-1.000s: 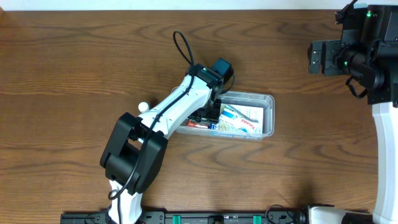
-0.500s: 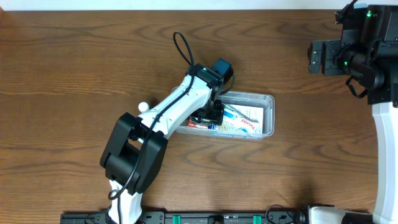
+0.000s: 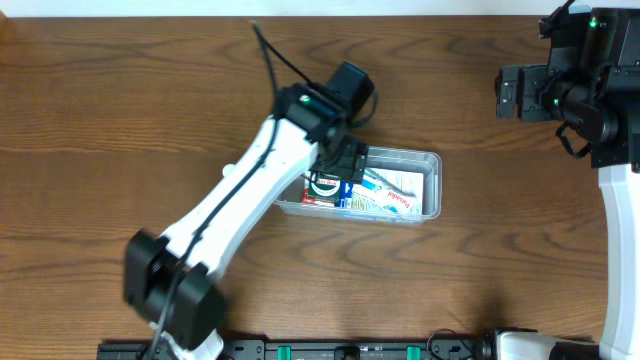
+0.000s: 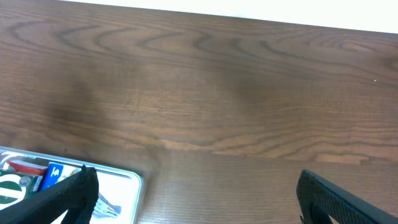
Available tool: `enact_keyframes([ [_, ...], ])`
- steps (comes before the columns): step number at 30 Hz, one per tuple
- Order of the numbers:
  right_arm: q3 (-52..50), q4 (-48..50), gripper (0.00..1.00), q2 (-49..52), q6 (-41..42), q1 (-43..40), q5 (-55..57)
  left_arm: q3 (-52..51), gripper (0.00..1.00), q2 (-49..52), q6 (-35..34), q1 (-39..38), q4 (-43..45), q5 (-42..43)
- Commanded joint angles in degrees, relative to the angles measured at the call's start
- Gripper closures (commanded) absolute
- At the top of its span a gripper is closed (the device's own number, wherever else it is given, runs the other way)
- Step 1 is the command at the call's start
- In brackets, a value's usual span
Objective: Pack container
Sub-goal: 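Open left gripper and retract it toward the small bottle, then grasp the black-and-white bottle with left gripper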
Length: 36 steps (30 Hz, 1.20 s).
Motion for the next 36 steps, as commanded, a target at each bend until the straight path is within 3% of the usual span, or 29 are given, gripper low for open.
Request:
enact_keyframes([
  [1, -0.02, 0.07, 0.01, 0.04, 0.92, -0.35, 0.37, 0.74, 0.06, -2.67, 2.19, 3.19, -3.17, -5.51],
  [7, -0.02, 0.07, 0.01, 0.04, 0.92, -0.35, 0.37, 0.11, 0.04, -3.06, 2.45, 13.97, -9.20, -6.23],
  [16, -0.02, 0.07, 0.01, 0.04, 0.92, -0.35, 0.37, -0.59, 0.04, -2.62, 3.93, 25.94, -8.98, -3.52],
  [36, -0.02, 0.07, 0.01, 0.04, 0.92, -0.35, 0.37, -12.68, 0.05, 2.16, 5.88, 27.65, 0.22, -1.01],
])
